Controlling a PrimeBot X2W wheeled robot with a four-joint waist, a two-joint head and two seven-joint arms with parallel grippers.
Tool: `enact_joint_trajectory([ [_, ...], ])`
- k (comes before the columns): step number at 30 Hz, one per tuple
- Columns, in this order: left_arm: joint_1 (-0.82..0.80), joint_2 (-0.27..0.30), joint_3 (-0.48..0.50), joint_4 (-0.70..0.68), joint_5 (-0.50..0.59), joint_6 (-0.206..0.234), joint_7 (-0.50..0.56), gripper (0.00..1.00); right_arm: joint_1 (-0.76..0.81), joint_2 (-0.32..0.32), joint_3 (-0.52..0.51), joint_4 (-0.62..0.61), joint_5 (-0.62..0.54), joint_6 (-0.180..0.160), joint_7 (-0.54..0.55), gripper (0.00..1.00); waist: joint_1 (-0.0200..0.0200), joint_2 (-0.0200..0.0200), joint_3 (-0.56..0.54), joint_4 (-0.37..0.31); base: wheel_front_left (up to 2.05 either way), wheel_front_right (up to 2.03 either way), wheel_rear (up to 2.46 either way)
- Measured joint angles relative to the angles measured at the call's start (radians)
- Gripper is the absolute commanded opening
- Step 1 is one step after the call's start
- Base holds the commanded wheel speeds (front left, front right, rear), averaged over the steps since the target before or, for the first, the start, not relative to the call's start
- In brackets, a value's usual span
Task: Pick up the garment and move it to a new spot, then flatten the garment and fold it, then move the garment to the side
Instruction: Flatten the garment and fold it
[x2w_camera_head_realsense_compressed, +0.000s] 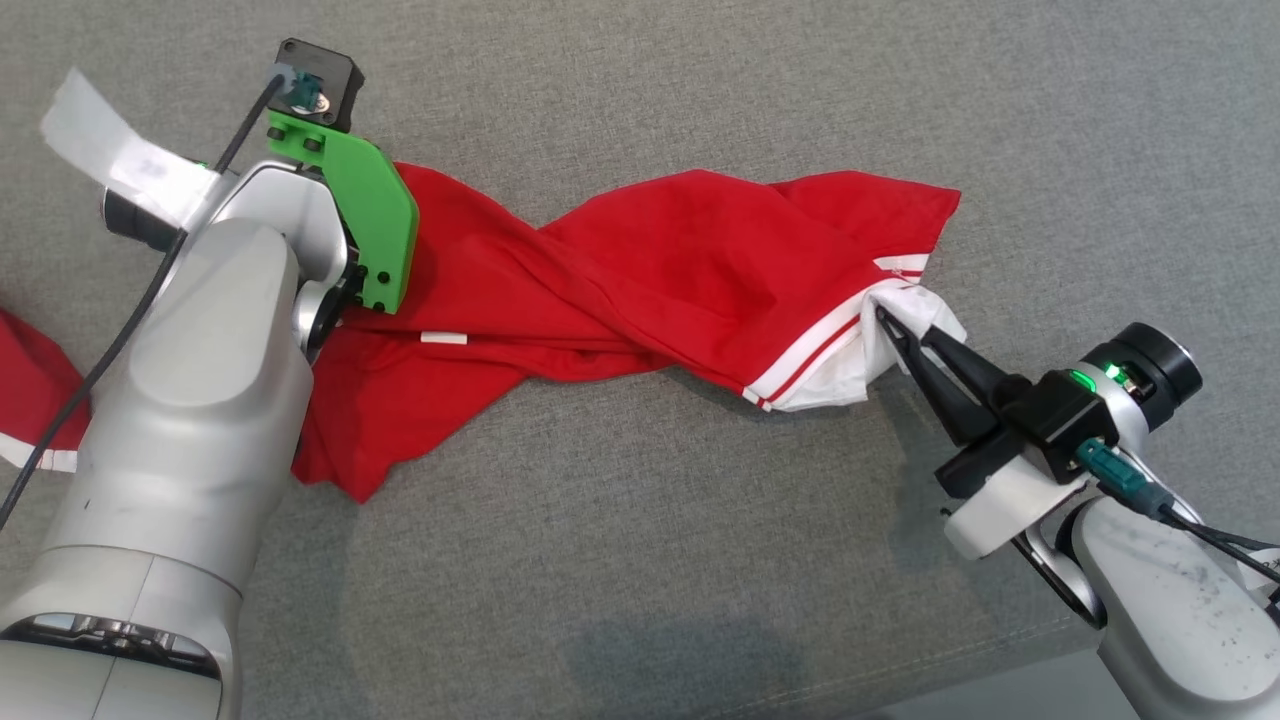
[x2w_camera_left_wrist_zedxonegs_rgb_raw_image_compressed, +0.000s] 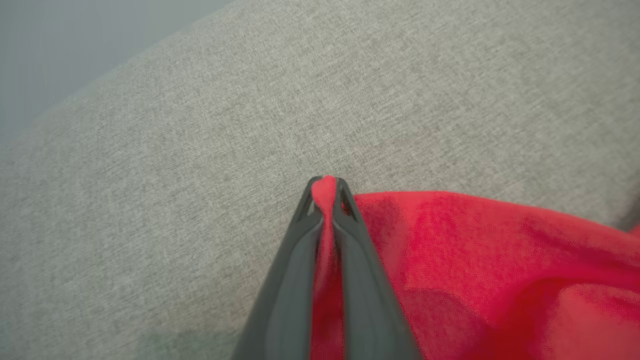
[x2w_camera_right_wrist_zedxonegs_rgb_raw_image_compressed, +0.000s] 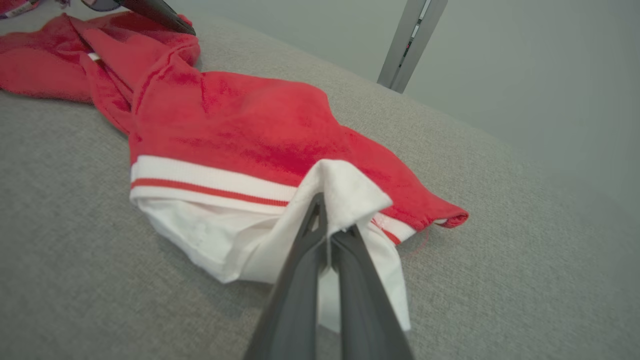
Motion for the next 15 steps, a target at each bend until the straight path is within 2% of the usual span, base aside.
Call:
enact_joint_trajectory([
  [4, 0.015, -0.001, 0.053, -0.023, -0.054, 0.0, -0.079, 0.0, -0.012, 0.018, -0.035, -0.031, 0.031, -0.009, 0.0, 0.0, 0.0, 0.0, -0.018, 0.004, 0.0, 0.0, 0.0],
  [6, 0.031, -0.004, 0.112, -0.056, -0.11, 0.0, -0.161, 0.0, -0.045, 0.024, -0.062, -0.057, 0.038, -0.017, 0.0, 0.0, 0.0, 0.0, -0.035, 0.008, 0.0, 0.0, 0.0],
  [15, 0.095, -0.009, 0.255, -0.161, -0.233, 0.005, -0.404, 0.0, -0.142, 0.011, -0.129, -0.128, 0.057, -0.016, 0.0, 0.0, 0.0, 0.0, -0.104, 0.038, 0.0, 0.0, 0.0],
])
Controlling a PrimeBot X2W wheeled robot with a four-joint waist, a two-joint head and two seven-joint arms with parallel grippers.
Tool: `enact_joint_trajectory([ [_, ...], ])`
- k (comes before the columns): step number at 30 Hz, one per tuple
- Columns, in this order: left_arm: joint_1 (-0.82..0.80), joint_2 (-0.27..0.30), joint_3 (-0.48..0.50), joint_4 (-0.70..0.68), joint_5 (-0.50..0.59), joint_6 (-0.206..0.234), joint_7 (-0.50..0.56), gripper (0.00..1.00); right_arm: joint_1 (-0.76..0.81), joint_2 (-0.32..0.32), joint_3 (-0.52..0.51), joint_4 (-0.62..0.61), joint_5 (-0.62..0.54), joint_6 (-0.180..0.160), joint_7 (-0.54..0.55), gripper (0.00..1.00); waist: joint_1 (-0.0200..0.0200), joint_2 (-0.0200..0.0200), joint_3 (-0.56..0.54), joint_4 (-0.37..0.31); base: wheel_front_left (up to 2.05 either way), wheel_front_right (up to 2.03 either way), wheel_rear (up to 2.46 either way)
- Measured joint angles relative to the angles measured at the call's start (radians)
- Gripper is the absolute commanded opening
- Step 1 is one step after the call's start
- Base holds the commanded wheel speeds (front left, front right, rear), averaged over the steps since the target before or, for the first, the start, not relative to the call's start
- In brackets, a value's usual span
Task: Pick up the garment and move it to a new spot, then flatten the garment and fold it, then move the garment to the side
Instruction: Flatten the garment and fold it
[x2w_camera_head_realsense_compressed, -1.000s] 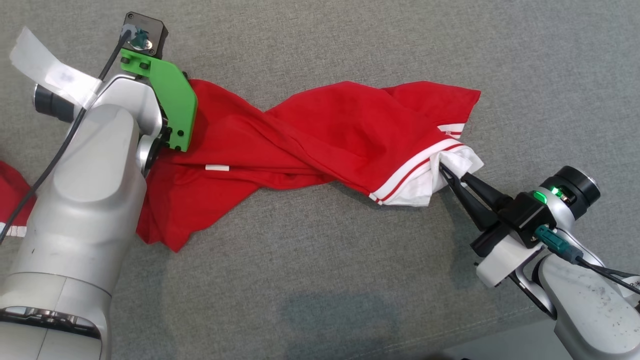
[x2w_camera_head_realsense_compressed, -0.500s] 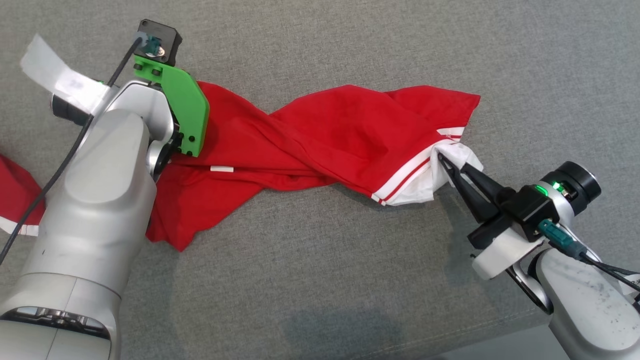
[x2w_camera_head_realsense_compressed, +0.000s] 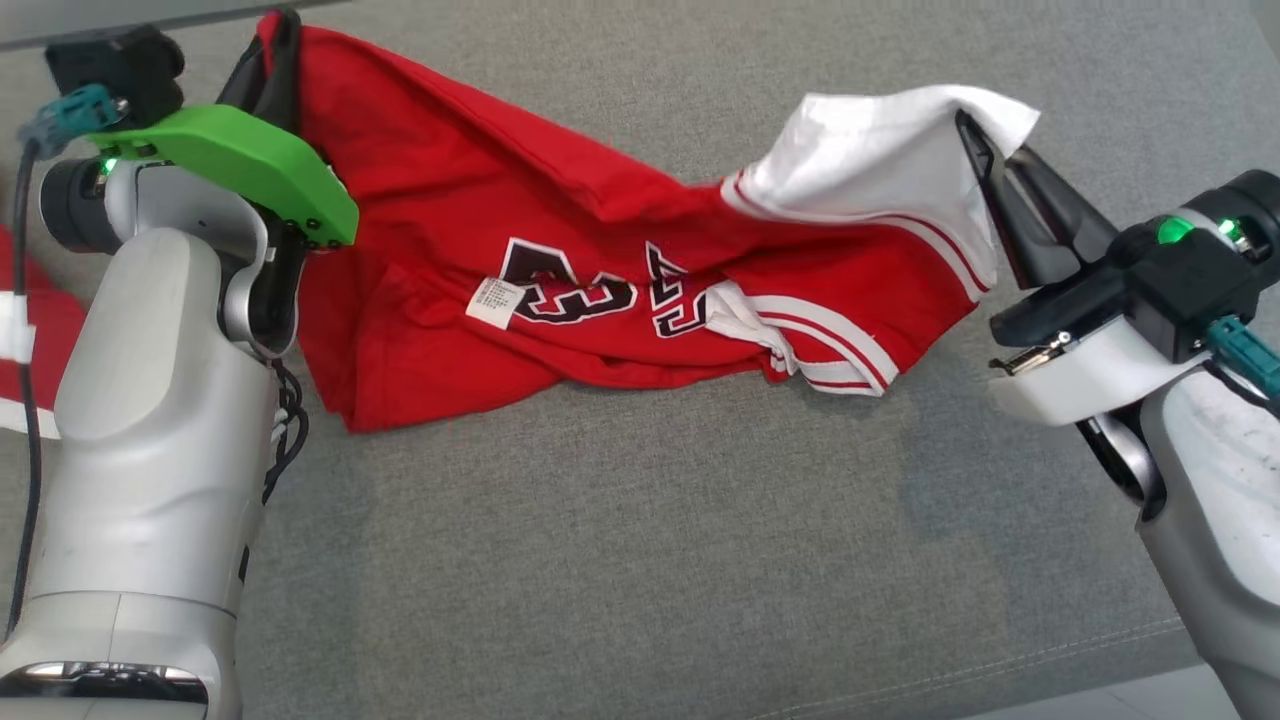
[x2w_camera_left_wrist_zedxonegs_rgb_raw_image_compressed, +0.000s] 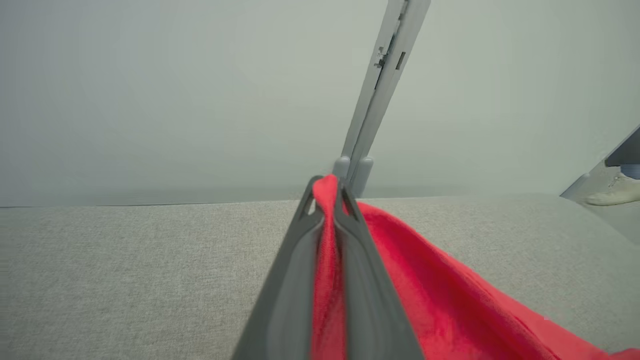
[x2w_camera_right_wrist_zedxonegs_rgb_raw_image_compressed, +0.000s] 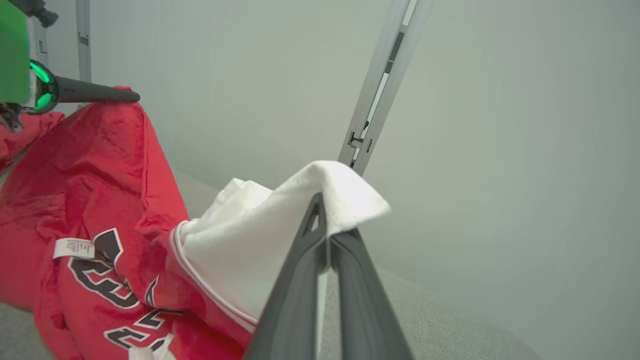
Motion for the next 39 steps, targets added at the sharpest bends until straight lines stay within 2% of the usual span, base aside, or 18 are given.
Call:
enact_joint_trajectory([
  [8, 0.083, 0.004, 0.07, -0.104, -0.059, -0.019, -0.169, 0.0, -0.014, -0.002, -0.068, -0.065, 0.049, 0.0, 0.0, 0.0, 0.0, 0.0, -0.086, 0.027, 0.0, 0.0, 0.0],
  [15, 0.181, 0.014, 0.13, -0.267, -0.111, -0.033, -0.169, 0.0, -0.013, 0.022, -0.159, -0.241, 0.096, -0.011, -0.001, 0.0, -0.0001, 0.0, -0.176, 0.032, 0.0, 0.0, 0.0],
  [21, 0.188, 0.022, 0.159, -0.495, -0.126, -0.039, -0.166, 0.0, -0.013, -0.008, -0.247, -0.402, 0.099, -0.02, -0.003, 0.0, -0.0001, 0.0, -0.255, 0.026, 0.0, 0.0, 0.0],
  [24, 0.188, 0.017, 0.145, -0.571, -0.156, -0.042, -0.162, 0.0, 0.001, -0.012, -0.278, -0.436, 0.141, -0.017, -0.008, 0.0, -0.0001, 0.0, -0.287, 0.023, 0.0, 0.0, 0.0],
  [26, 0.189, 0.024, 0.116, -0.579, -0.155, -0.042, -0.117, 0.0, 0.024, -0.024, -0.272, -0.406, 0.169, 0.001, -0.009, 0.0, -0.0001, 0.0, -0.301, 0.023, 0.0, 0.0, 0.0],
  [30, 0.202, 0.035, 0.077, -0.526, -0.159, -0.038, 0.01, 0.0, 0.042, -0.018, -0.212, -0.26, 0.259, 0.043, 0.012, 0.0, -0.0001, 0.0, -0.294, 0.027, 0.0, 0.0, 0.0],
  [34, 0.18, 0.05, 0.061, -0.43, -0.155, 0.002, 0.107, 0.0, -0.054, -0.007, -0.139, -0.07, 0.308, 0.063, 0.092, 0.0, -0.0001, 0.0, -0.26, 0.029, 0.0, 0.0, 0.0],
  [37, 0.072, 0.072, 0.072, -0.375, -0.107, 0.036, 0.118, 0.0, -0.246, 0.0, -0.164, 0.042, 0.27, 0.058, 0.133, 0.0, 0.0, 0.0, -0.227, 0.032, 0.0, 0.0, 0.0],
  [39, -0.046, 0.059, 0.106, -0.388, -0.119, 0.039, 0.089, 0.0, -0.414, 0.016, -0.259, 0.046, 0.251, 0.002, 0.096, 0.0, -0.0001, 0.0, -0.206, 0.037, 0.0, 0.0, 0.0],
])
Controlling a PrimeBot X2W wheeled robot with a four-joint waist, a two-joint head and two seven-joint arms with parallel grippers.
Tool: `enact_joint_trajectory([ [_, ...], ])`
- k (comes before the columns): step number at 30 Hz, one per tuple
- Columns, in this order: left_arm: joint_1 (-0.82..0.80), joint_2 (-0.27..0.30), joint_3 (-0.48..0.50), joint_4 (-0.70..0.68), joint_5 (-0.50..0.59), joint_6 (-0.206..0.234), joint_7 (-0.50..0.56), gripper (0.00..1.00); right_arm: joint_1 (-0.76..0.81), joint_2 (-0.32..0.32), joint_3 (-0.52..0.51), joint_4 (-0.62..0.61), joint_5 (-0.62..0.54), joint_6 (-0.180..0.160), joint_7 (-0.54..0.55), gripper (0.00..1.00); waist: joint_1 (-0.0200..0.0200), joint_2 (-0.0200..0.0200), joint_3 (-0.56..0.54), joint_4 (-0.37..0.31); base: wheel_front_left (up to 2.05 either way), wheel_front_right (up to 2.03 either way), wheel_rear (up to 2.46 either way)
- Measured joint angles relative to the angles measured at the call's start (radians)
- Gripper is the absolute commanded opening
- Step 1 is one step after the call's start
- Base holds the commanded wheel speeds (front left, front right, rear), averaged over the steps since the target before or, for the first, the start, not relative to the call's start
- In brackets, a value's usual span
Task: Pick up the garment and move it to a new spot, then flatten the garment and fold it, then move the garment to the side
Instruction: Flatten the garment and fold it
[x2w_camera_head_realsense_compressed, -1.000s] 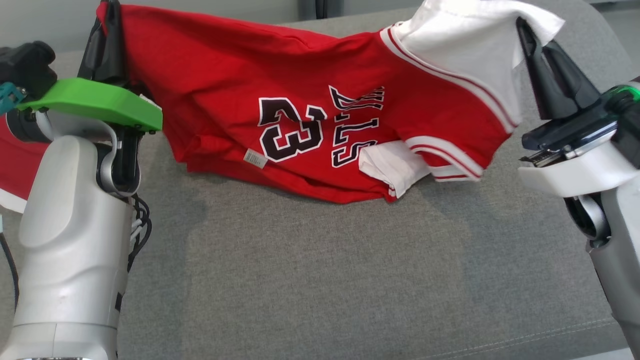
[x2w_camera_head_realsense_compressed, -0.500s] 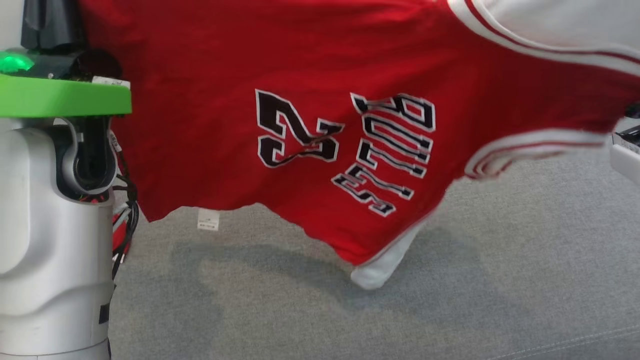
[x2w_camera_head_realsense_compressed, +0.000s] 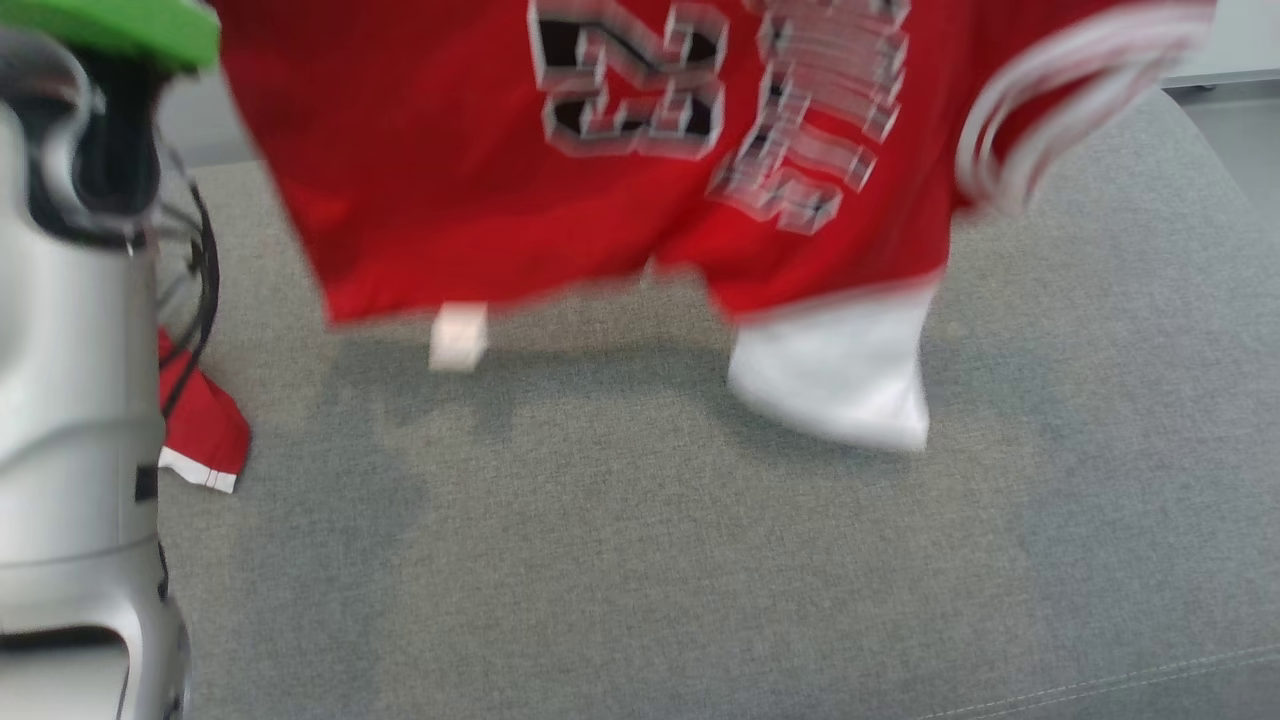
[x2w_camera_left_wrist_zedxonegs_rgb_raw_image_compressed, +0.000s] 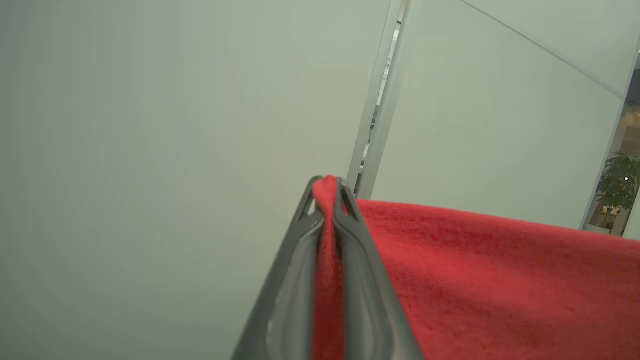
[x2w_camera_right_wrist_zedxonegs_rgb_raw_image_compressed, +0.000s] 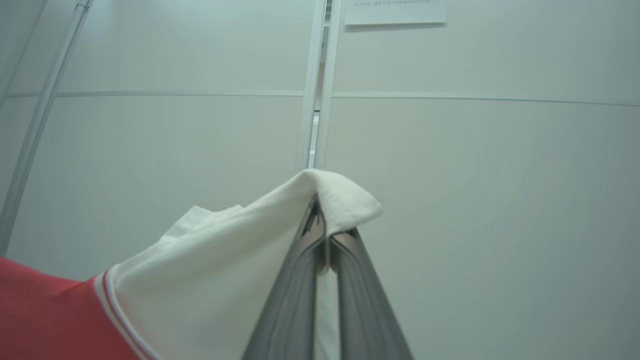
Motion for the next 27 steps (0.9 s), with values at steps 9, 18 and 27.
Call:
enact_joint_trajectory([
  [9, -0.068, -0.01, 0.042, -0.031, -0.039, -0.035, -0.083, 0.0, -0.08, -0.031, 0.075, 0.048, -0.034, 0.047, -0.083, 0.0, 0.0, 0.0, 0.025, 0.039, 0.0, 0.0, 0.0],
  [18, 0.392, -0.049, -0.071, 0.145, -0.032, -0.053, -0.071, 0.0, 0.35, -0.061, 0.254, 0.255, -0.045, 0.069, -0.074, 0.0, 0.0, 0.0, 0.075, 0.032, 0.0, 0.0, 0.0],
  [27, 0.529, -0.053, -0.103, 0.261, 0.005, -0.063, -0.183, 0.0, 0.412, -0.036, 0.426, 0.375, -0.097, 0.071, -0.089, 0.0, 0.0, 0.0, 0.15, 0.012, 0.0, 0.0, 0.0],
])
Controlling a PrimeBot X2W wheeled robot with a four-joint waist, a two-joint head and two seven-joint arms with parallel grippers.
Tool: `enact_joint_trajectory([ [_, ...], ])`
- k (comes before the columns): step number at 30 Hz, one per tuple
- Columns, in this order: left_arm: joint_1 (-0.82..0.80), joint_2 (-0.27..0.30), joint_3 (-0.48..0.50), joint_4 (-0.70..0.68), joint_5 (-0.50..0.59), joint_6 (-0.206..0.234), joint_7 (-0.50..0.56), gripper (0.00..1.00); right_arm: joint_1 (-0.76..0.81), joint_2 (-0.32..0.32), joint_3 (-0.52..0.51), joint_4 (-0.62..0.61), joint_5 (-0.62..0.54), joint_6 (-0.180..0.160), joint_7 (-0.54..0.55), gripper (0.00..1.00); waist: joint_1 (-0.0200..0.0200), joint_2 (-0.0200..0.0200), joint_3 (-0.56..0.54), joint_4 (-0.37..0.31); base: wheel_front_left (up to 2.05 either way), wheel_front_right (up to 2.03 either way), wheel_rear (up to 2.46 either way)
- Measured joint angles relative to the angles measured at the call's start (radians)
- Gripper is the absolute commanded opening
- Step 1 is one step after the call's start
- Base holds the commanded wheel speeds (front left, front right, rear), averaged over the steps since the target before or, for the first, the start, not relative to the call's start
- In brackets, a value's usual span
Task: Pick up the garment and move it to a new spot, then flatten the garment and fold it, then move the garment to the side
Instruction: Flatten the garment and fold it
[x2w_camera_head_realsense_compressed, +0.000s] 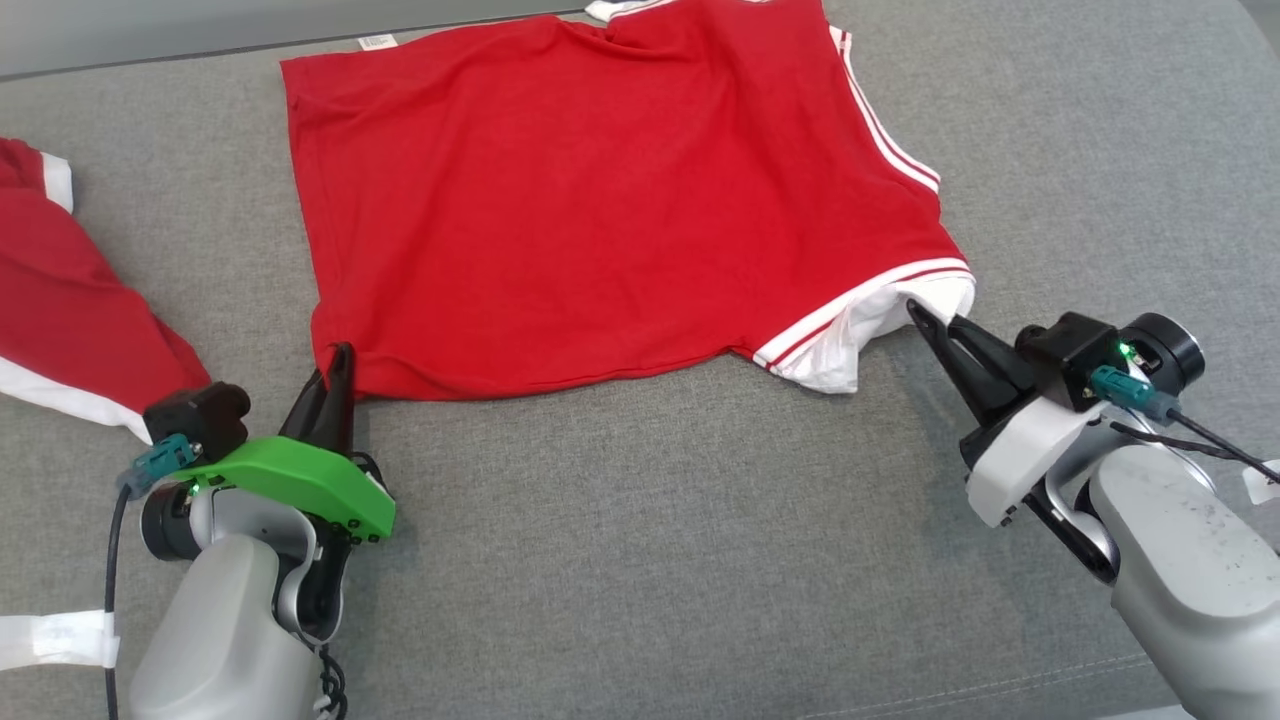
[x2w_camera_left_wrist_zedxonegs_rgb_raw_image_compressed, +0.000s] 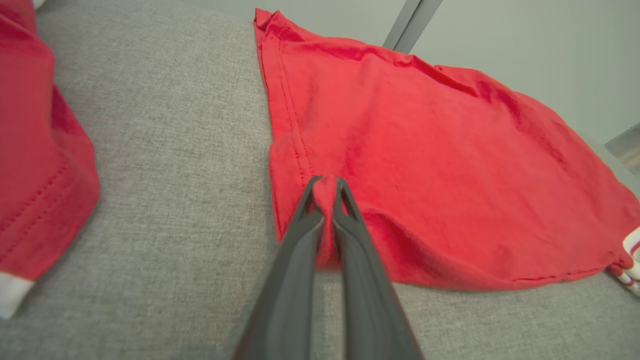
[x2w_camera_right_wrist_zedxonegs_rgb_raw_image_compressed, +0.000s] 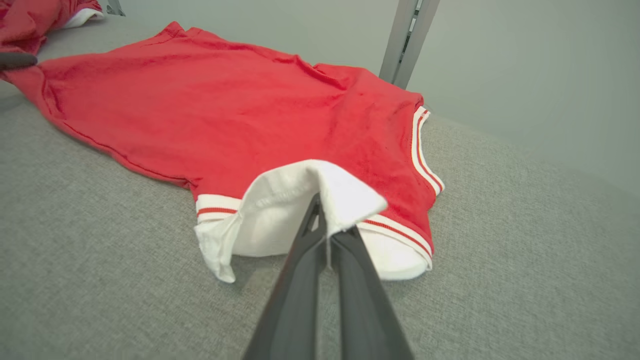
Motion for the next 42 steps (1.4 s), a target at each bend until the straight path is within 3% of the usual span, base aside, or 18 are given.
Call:
enact_joint_trajectory([
  [3, 0.0, 0.011, -0.002, 0.01, 0.012, -0.008, -0.032, 0.0, -0.012, -0.016, 0.044, -0.011, -0.023, 0.0, -0.004, 0.0, 0.0, 0.0, 0.005, -0.008, 0.0, 0.0, 0.0],
  [11, 0.039, 0.033, -0.025, 0.006, 0.044, -0.017, -0.06, 0.0, 0.003, -0.091, -0.006, -0.183, -0.062, 0.0, -0.007, 0.0, 0.0, 0.0, -0.037, 0.008, 0.0, 0.0, 0.0],
  [18, 0.168, 0.071, 0.011, -0.021, 0.057, -0.017, -0.063, 0.0, 0.191, -0.12, 0.049, -0.278, -0.078, 0.0, -0.007, 0.0, 0.0, 0.0, -0.107, 0.007, 0.0, 0.0, 0.0],
  [28, 0.297, 0.081, -0.009, -0.04, 0.089, -0.021, -0.063, 0.0, 0.388, -0.16, 0.079, -0.31, -0.071, 0.0, -0.007, 0.0, 0.0, 0.0, -0.172, -0.026, 0.0, 0.0, 0.0],
  [42, 0.365, 0.084, -0.076, -0.037, 0.159, -0.026, -0.063, 0.0, 0.457, -0.157, 0.119, -0.247, -0.09, 0.0, -0.007, 0.0, 0.0, 0.0, -0.206, -0.019, 0.0, 0.0, 0.0],
])
